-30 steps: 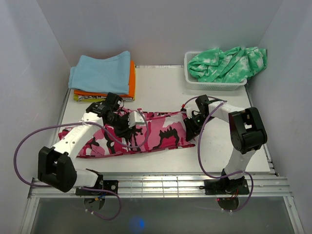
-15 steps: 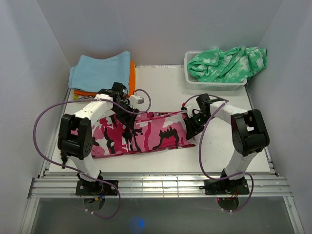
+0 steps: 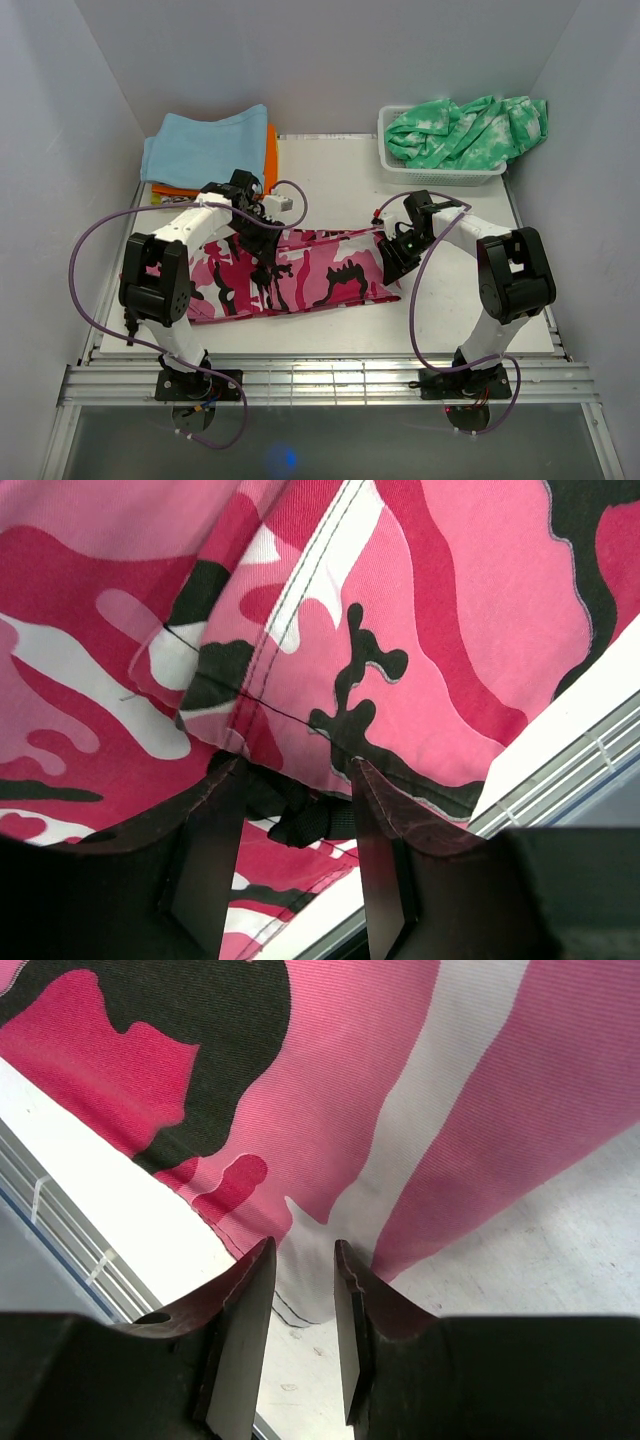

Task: Fold and stack the trousers
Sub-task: Fold the trousers

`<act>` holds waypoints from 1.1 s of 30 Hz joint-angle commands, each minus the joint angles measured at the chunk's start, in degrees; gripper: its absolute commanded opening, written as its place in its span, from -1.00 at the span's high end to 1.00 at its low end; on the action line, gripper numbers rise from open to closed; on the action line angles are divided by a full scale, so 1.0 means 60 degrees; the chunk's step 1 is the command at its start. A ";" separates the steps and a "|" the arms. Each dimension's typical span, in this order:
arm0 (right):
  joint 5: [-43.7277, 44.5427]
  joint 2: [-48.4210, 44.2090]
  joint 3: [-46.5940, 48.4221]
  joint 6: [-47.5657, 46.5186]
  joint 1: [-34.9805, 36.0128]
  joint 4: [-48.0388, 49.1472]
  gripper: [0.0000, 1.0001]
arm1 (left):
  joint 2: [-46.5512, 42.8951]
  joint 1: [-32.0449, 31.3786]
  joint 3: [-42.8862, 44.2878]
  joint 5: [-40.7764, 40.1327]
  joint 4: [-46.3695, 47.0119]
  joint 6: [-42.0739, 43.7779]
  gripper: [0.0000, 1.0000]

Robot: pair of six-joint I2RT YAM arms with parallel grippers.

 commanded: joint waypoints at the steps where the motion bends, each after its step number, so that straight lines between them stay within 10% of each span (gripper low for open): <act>1: 0.0009 -0.0236 0.0118 -0.0179 0.0043 -0.0118 0.27 | -0.0484 0.0034 -0.0254 0.0008 -0.0149 -0.0586 -0.12; 11: 0.0052 -0.0236 0.0220 -0.0091 0.0043 -0.0001 -0.20 | -0.0295 0.0020 -0.0241 0.0447 0.0422 -0.1729 0.06; 19: 0.0272 -0.0222 0.0030 -0.0135 0.0043 0.0028 -0.35 | -0.0104 0.0166 0.0199 -0.0343 0.0658 -0.1935 1.00; 33: 0.0580 -0.0866 0.0205 -0.0179 -0.0220 0.0072 -0.77 | 0.0203 0.0547 -0.0152 -0.0916 0.0877 -0.1232 0.99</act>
